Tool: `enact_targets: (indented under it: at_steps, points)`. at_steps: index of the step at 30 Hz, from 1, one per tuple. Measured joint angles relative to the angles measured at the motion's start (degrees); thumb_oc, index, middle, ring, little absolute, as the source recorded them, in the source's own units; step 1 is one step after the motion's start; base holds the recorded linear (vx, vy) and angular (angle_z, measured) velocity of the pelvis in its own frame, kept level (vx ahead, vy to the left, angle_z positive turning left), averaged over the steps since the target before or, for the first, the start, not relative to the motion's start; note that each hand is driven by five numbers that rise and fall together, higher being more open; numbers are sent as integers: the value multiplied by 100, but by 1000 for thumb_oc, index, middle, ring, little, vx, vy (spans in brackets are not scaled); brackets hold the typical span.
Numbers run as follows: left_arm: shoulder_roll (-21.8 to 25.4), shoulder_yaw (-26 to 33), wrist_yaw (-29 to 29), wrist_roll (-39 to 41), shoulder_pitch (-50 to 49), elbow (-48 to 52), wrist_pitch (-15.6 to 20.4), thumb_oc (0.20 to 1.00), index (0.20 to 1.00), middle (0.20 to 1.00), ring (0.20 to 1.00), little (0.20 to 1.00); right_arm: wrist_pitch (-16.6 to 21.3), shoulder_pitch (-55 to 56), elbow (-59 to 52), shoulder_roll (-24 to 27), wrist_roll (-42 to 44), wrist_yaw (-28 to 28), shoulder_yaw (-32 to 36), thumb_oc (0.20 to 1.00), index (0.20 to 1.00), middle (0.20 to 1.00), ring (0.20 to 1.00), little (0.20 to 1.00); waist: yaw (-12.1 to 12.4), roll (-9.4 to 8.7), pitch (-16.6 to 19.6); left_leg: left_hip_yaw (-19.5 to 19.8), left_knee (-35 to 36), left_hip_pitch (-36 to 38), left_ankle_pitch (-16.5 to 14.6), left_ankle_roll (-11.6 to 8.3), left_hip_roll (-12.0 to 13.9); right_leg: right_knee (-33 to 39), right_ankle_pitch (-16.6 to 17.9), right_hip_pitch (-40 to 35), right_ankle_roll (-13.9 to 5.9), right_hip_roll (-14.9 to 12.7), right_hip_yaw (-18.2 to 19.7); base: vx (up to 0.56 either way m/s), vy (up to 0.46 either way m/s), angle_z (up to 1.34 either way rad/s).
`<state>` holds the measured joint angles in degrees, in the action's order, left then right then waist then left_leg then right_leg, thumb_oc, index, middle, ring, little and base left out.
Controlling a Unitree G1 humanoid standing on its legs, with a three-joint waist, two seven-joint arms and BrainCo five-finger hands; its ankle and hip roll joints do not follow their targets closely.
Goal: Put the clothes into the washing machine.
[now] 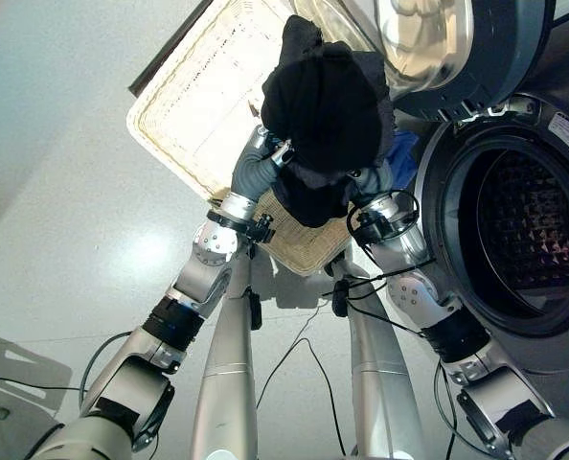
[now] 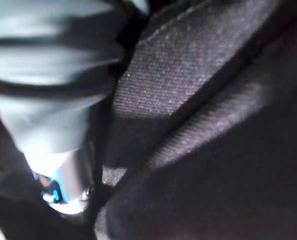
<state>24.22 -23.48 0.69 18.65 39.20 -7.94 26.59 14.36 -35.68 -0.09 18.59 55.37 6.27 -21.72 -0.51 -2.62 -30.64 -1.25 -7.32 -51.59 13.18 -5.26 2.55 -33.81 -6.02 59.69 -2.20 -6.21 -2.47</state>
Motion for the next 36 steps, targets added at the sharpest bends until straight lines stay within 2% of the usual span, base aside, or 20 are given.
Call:
enact_targets:
  at_steps: [4,5,6,7,15,29,30,31,32,36]
  points:
    - [45,-4,-277,-14,105,0,2,200,200,200,200,200,0,24,1,4,488,179,4,1000,1000,1000,1000,1000,-11,0,0,-7,8,-7,-1,-1,2,13,0,13,1,1,0,0,0,0]
    - [57,-8,-381,-14,142,0,-3,200,200,200,200,200,2,45,1,4,566,228,7,831,831,831,831,831,-13,0,0,-8,12,-9,-1,-1,4,17,0,15,1,2,1,0,0,0]
    - [75,-8,-477,-11,174,0,-27,200,200,200,200,200,7,67,1,4,631,270,7,558,558,558,558,558,-12,0,0,-9,16,-10,-1,-1,5,18,0,19,1,3,0,0,0,0]
    - [102,-8,-630,-6,224,0,-82,200,200,200,200,200,17,119,1,5,751,367,10,200,200,200,200,200,-12,0,0,-15,27,-11,-1,-1,5,21,0,25,2,2,0,0,0,0]
    - [184,-41,-1356,17,336,7,-183,200,200,200,200,200,60,222,27,28,1358,459,156,200,200,200,200,200,-18,0,0,-44,60,-23,17,22,6,77,9,43,14,0,0,0,0,0]
    - [251,-202,-1589,11,476,52,-553,200,200,200,200,200,229,400,128,30,1858,832,169,200,200,200,200,200,-16,0,0,-47,61,-30,17,22,7,95,2,43,3,0,-2,0,0,0]
    - [270,-233,-1587,10,479,53,-573,260,260,260,260,260,257,417,128,29,1858,834,169,200,200,200,200,200,-15,0,0,-47,61,-32,16,21,7,97,2,44,2,1,-2,0,0,0]
    - [335,-244,-1569,-62,501,54,-599,674,674,674,674,674,288,430,134,29,1952,876,170,200,200,200,200,200,-18,0,0,-48,62,-33,16,21,7,105,2,44,2,-1,-2,0,0,0]
    - [337,-246,-1553,-136,508,55,-598,1000,1000,1000,1000,1000,302,430,148,29,1995,909,178,200,200,200,200,200,-16,0,0,-48,62,-34,16,21,7,107,2,44,2,-1,-2,0,0,0]
    - [335,-314,-1391,-228,494,116,-630,1000,1000,1000,1000,1000,430,424,265,13,2306,1205,178,200,200,200,200,200,-9,0,0,-47,67,-39,16,21,7,117,3,45,3,-2,-4,0,0,0]
